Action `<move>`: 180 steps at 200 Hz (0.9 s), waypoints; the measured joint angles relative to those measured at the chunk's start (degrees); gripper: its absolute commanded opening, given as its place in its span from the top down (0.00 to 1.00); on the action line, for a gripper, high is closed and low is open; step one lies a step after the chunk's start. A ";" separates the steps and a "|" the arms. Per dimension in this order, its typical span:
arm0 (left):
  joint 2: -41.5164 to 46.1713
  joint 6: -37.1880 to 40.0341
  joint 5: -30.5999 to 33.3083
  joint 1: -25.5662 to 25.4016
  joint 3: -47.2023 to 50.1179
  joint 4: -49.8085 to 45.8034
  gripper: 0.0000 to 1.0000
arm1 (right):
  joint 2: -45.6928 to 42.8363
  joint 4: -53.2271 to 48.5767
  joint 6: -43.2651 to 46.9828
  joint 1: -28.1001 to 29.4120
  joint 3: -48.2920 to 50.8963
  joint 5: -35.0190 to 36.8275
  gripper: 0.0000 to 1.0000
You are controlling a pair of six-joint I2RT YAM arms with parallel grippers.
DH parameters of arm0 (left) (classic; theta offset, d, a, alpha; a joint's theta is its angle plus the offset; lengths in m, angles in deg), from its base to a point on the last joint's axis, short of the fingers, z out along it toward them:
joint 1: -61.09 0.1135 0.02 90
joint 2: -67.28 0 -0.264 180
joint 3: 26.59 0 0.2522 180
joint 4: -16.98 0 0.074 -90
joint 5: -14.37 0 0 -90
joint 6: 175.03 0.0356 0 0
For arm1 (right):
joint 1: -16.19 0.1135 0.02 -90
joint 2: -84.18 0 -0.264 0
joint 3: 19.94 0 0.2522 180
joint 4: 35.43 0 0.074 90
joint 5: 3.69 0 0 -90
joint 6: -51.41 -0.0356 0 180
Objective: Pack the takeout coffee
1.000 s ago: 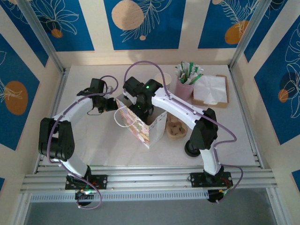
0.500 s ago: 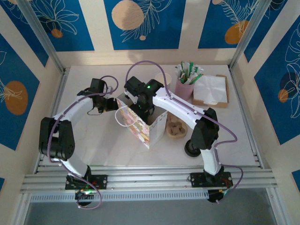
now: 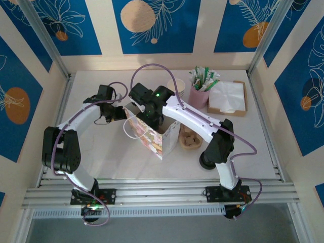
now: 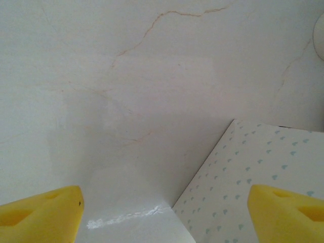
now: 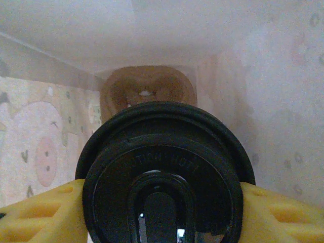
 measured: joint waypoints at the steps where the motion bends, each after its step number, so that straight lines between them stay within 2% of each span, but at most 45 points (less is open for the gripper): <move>1: 0.00 0.00 0.02 0.00 0.00 0.00 0.16 | 0.02 -0.07 0.00 0.00 0.00 -0.02 0.46; 180: 0.11 0.00 3.39 0.00 0.00 0.00 0.09 | 0.66 2.69 -0.87 -0.98 4.26 -2.21 0.46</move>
